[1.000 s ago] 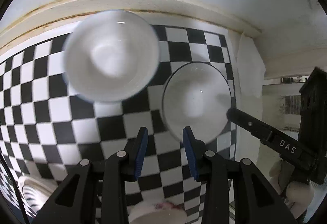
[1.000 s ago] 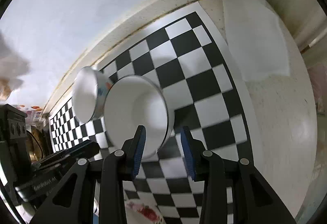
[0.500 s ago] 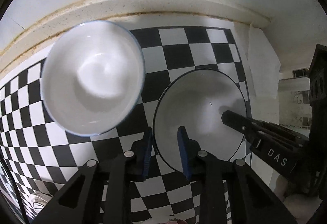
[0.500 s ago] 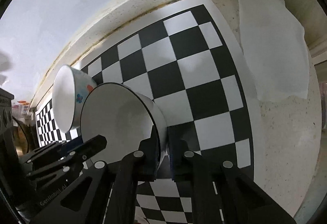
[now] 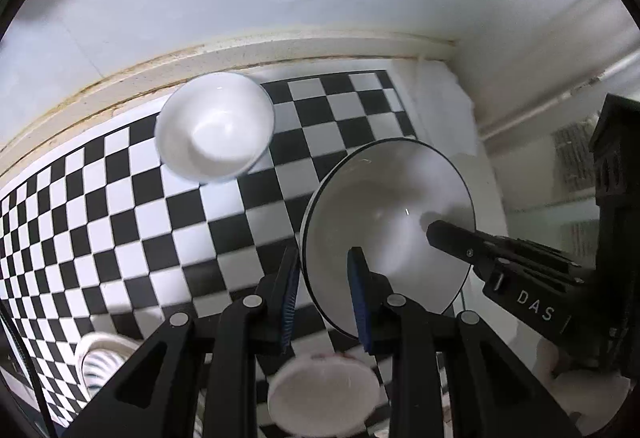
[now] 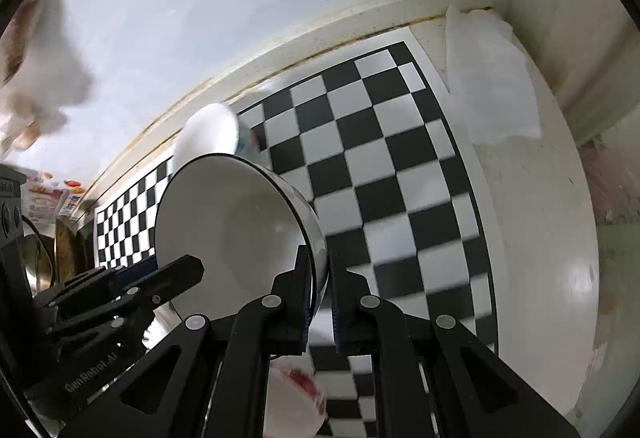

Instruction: Organize plates and bowls

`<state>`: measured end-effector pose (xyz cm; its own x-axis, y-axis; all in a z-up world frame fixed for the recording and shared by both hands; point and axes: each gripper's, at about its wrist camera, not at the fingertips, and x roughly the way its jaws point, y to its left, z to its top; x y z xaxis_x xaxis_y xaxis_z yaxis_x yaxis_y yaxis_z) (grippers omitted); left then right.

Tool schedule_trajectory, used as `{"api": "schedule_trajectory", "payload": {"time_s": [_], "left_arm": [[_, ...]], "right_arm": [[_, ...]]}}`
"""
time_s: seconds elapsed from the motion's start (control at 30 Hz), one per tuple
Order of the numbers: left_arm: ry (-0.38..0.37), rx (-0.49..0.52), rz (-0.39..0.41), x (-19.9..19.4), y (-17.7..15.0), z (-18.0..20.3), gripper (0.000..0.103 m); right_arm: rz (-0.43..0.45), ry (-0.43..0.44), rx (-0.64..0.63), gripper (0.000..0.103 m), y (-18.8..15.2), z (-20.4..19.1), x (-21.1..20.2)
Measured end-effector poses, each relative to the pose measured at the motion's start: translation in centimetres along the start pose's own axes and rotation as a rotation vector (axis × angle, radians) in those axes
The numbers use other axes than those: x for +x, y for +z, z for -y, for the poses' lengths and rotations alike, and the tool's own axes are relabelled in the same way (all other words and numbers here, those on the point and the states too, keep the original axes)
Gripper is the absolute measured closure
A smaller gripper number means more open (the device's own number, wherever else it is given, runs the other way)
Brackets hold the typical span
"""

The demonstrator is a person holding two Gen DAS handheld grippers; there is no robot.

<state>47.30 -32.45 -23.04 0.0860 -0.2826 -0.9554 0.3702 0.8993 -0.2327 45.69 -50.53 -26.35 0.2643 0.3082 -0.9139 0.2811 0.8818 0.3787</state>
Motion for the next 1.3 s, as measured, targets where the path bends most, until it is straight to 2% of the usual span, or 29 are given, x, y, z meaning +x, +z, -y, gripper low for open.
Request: {"api": "schedule_trajectory", "payload": {"time_s": [0.17, 0.37, 0.5, 0.63, 0.93, 1.3], "left_arm": [[-0.007, 0.035, 0.034, -3.7, -4.0, 0.4, 0.081], [-0.015, 0.066, 0.031, -5.9, -8.4, 0.4, 0.081], [-0.017, 0.066, 0.002, -5.3, -10.6, 0.0, 0.081], [-0.029, 0.042, -0.063, -3.3, -12.7, -1.0, 0.081], [0.002, 0.005, -0.164, 1.2, -14.8, -2.9, 0.081], [0.069, 0.039, -0.182, 3.3, -14.5, -2.9, 0.081]], "right_arm": [[0.026, 0.011, -0.001, 0.093, -4.3, -1.2, -3.2], [0.047, 0.019, 0.000, 0.093, -9.5, -1.2, -6.4], [0.030, 0.010, -0.001, 0.093, -12.6, -1.4, -6.0], [-0.025, 0.001, 0.015, 0.093, -15.3, -0.9, -3.8], [-0.105, -0.049, -0.001, 0.091, -17.9, -1.2, 0.6], [-0.161, -0.092, -0.017, 0.091, -17.7, -1.3, 2.9]]}}
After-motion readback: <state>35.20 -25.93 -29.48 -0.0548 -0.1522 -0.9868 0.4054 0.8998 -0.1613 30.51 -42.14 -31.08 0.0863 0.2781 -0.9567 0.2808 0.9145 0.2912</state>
